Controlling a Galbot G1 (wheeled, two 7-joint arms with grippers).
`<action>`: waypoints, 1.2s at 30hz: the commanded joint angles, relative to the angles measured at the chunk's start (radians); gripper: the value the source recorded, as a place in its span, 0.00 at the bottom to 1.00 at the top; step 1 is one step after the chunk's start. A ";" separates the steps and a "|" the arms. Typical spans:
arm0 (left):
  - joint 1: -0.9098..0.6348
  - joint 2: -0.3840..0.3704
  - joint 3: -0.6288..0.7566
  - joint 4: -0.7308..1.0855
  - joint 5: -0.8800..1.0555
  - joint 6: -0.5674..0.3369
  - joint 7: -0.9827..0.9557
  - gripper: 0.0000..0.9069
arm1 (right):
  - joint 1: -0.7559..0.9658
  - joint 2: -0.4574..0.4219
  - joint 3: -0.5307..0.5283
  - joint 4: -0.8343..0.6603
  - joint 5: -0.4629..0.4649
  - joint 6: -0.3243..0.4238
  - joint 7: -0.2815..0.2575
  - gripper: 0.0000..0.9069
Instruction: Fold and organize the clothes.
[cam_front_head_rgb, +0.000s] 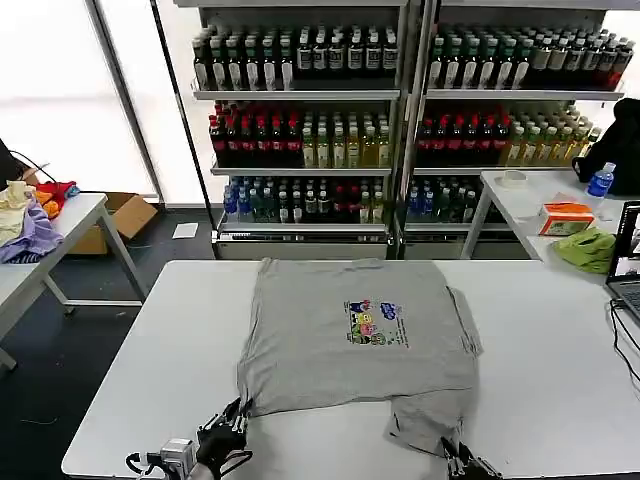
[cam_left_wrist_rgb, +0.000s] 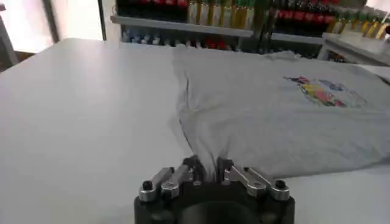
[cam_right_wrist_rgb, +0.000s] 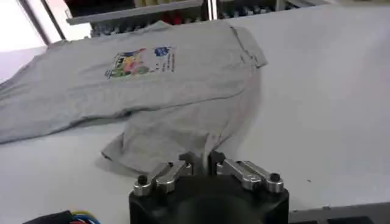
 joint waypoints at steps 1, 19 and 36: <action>0.004 -0.006 0.001 0.013 0.024 -0.039 -0.013 0.00 | 0.000 -0.003 0.015 0.006 0.013 0.007 -0.010 0.00; 0.219 0.037 -0.092 -0.198 0.083 -0.007 -0.024 0.00 | -0.245 0.003 0.084 0.235 0.045 -0.045 -0.040 0.00; 0.218 0.158 -0.183 -0.286 -0.005 0.062 -0.008 0.00 | -0.247 -0.044 0.080 0.338 0.163 0.114 -0.057 0.00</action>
